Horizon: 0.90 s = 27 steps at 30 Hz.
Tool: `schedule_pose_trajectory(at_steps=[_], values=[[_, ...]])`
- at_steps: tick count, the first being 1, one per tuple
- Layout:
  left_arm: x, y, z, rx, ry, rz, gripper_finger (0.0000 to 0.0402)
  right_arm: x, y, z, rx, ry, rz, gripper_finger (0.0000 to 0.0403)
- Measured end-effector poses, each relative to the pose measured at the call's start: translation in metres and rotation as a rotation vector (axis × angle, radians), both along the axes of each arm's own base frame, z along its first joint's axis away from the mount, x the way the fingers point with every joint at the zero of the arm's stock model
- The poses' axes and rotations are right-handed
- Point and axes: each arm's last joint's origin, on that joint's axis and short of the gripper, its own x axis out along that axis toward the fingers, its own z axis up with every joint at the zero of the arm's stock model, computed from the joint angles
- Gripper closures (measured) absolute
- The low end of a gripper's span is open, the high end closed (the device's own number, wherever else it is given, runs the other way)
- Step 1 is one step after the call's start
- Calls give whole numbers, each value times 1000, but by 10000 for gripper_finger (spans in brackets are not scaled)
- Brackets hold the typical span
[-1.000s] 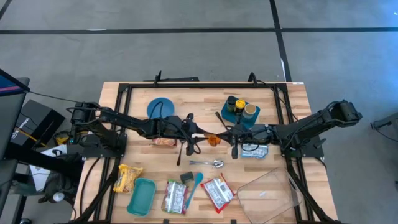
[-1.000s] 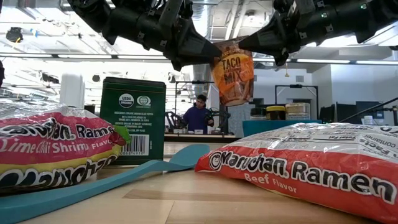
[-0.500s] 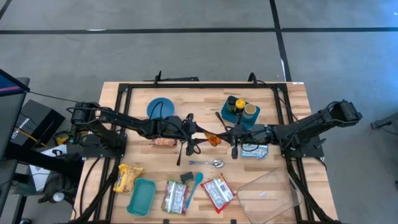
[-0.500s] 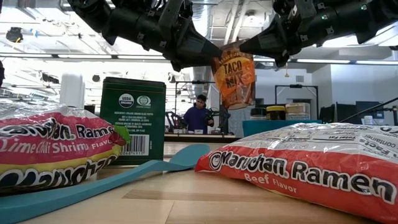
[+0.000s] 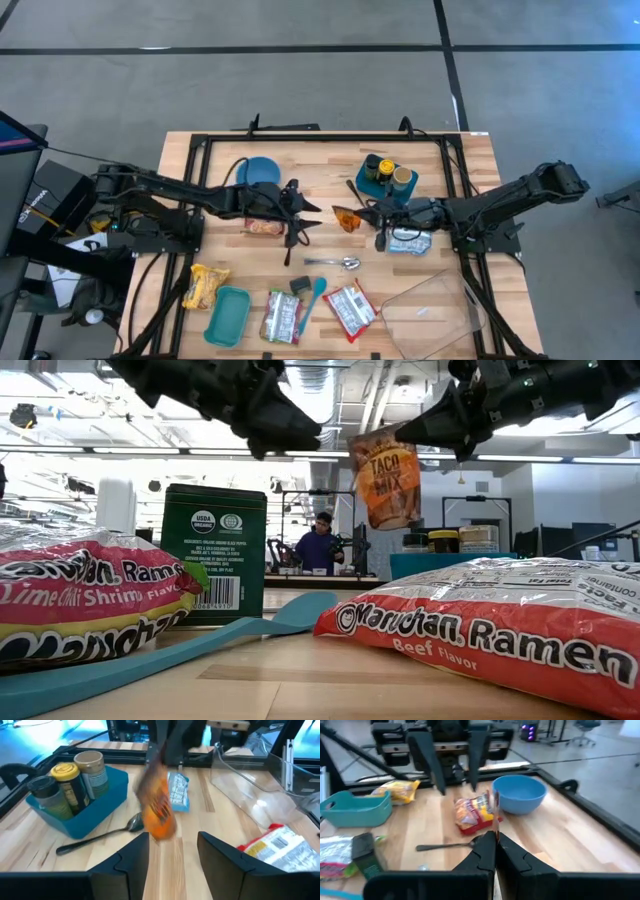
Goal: Pick & Place Food Item
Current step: Put the orange seasoning bag into the blue bin
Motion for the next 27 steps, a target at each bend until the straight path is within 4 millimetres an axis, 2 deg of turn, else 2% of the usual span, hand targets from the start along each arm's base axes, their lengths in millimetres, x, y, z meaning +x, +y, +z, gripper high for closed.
schedule_pose_trajectory(at_steps=[7, 12, 21, 27], values=[[-11, 0, 5, 2, -34, 6, 242, -9, -4, 9, -96, 8, -85, 403], [-11, 0, 6, 2, -43, 8, 246, -13, -11, 5, -146, 73, -178, 403], [-11, 0, 6, 2, -46, 8, 254, -14, -43, 0, -154, 146, -309, 403], [-11, 0, 6, 2, -46, 8, 253, -16, -63, -1, -154, 170, -329, 403]])
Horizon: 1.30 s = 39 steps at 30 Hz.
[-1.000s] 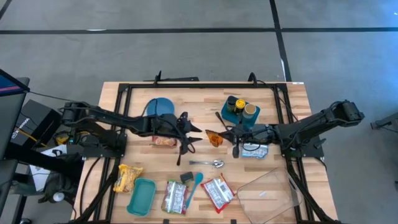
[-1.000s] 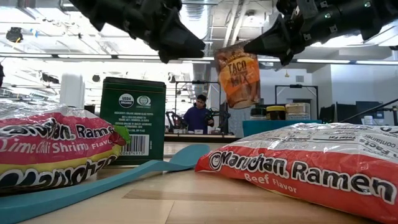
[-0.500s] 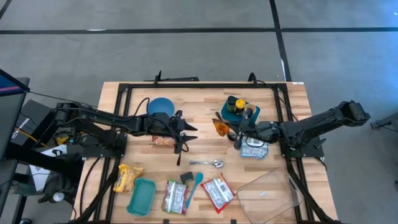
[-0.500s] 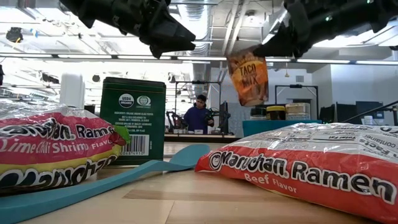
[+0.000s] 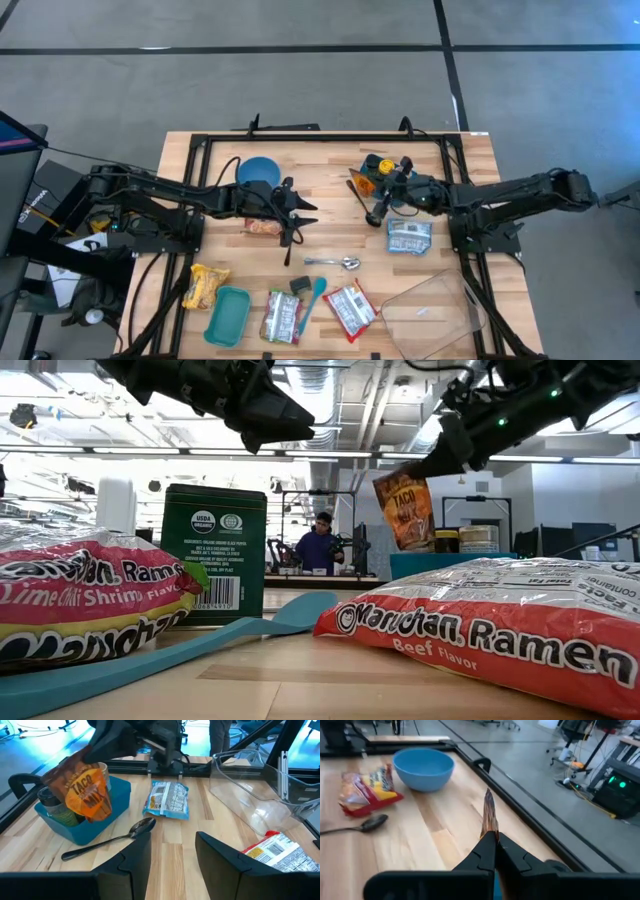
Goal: Pick & Place Food Item
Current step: Put the orange seasoning bag into the blue bin
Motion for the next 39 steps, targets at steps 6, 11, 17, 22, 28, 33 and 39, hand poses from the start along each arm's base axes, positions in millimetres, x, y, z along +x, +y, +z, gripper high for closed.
schedule_pose_trajectory(at_steps=[6, 11, 17, 22, 28, 33, 39], values=[[0, 0, 0, 0, 0, 0, 259, -7, -21, -7, 19, 71, -92, 403], [0, 0, 0, 0, 0, 0, 258, -10, -31, -7, 22, 71, -139, 403], [0, 0, 0, 0, 0, 0, 259, -11, -37, -6, 21, 63, -167, 403], [0, 0, 0, 0, 0, 0, 259, -14, -37, 0, 14, 32, -167, 403], [0, 0, 0, 0, 0, 0, 258, -19, -35, 5, 9, 20, -166, 403], [0, 0, 0, 0, 0, 0, 259, -21, -35, 0, 23, 64, -170, 403], [0, 0, 0, 0, -1, 0, 259, -24, -36, -10, 18, 62, -188, 403]])
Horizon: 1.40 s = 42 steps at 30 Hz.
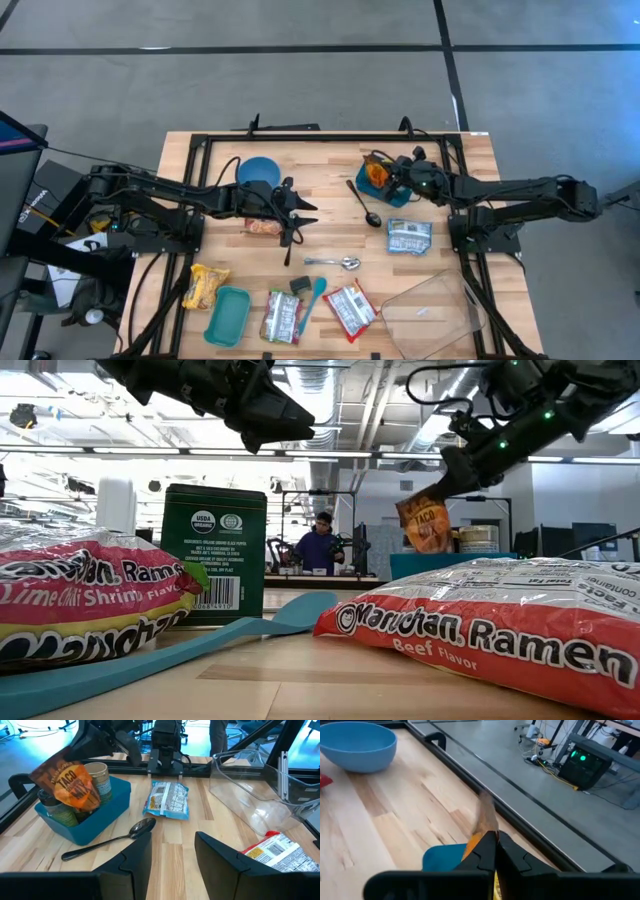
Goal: Pick & Place Food Item
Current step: Put the orange seasoning bag into the blue bin
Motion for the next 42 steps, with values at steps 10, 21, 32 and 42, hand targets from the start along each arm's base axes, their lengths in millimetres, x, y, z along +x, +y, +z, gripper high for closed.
schedule_pose_trajectory(at_steps=[10, 21, 32, 42], values=[[0, 0, 0, 3, 0, 8, 258, -4, 0, -12, -5, -16, -4, 403], [0, 0, 0, 3, -1, 7, 259, -9, 9, -27, -13, -60, 38, 403], [0, 0, 1, 2, -5, 7, 259, -10, 15, -31, 3, -52, 47, 403], [0, 0, 0, 2, -5, 6, 259, -11, 15, -34, 39, -55, 24, 403]])
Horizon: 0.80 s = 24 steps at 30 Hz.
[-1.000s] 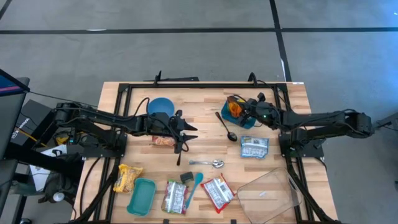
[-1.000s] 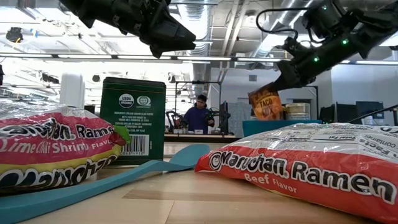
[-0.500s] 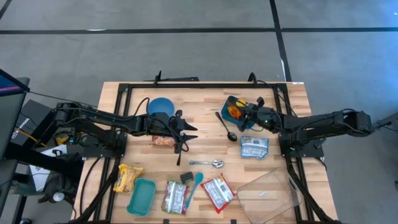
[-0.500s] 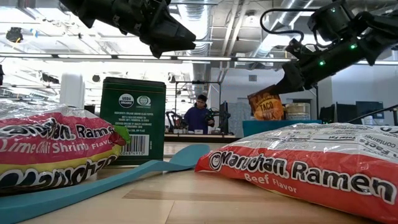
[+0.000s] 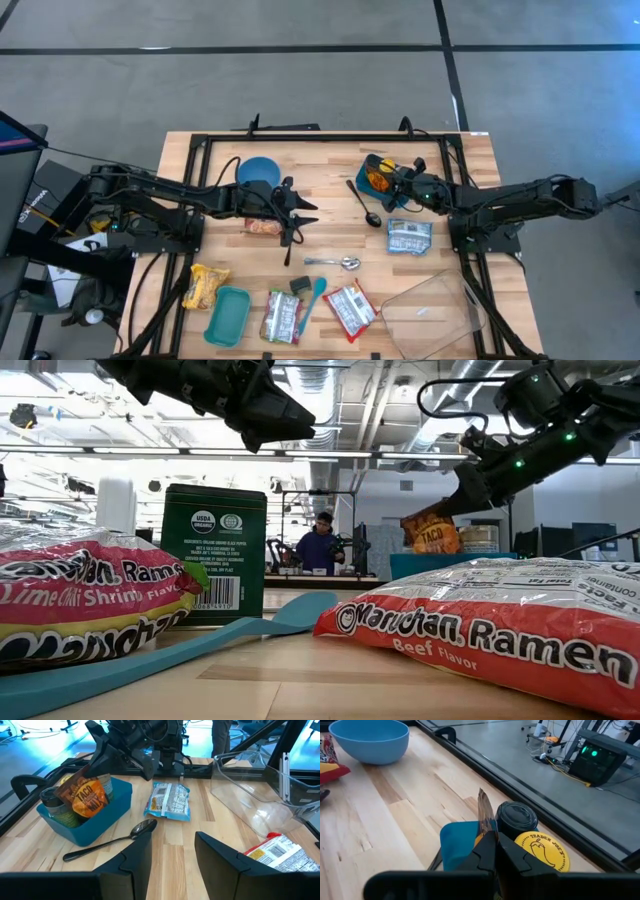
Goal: Pick & Place Food Item
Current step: Put the orange seasoning bag into the blue bin
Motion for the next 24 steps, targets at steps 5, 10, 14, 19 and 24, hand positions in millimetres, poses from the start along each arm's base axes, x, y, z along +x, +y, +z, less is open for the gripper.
schedule_pose_trajectory(at_steps=[5, 10, 14, 19, 24], values=[[0, 0, 0, 0, 0, 0, 259, 1, 4, 0, 3, -4, 16, 403], [0, 0, 0, -1, 0, -1, 259, 3, 9, -2, -11, 6, 5, 403], [0, 0, 0, -1, 1, -3, 259, 5, 9, -7, -18, 27, -20, 403], [0, 0, 0, -1, 1, -3, 259, 12, 8, -11, -29, 10, -24, 403], [0, 0, 0, -1, 1, -3, 259, 15, 7, -20, -23, 50, -39, 403]])
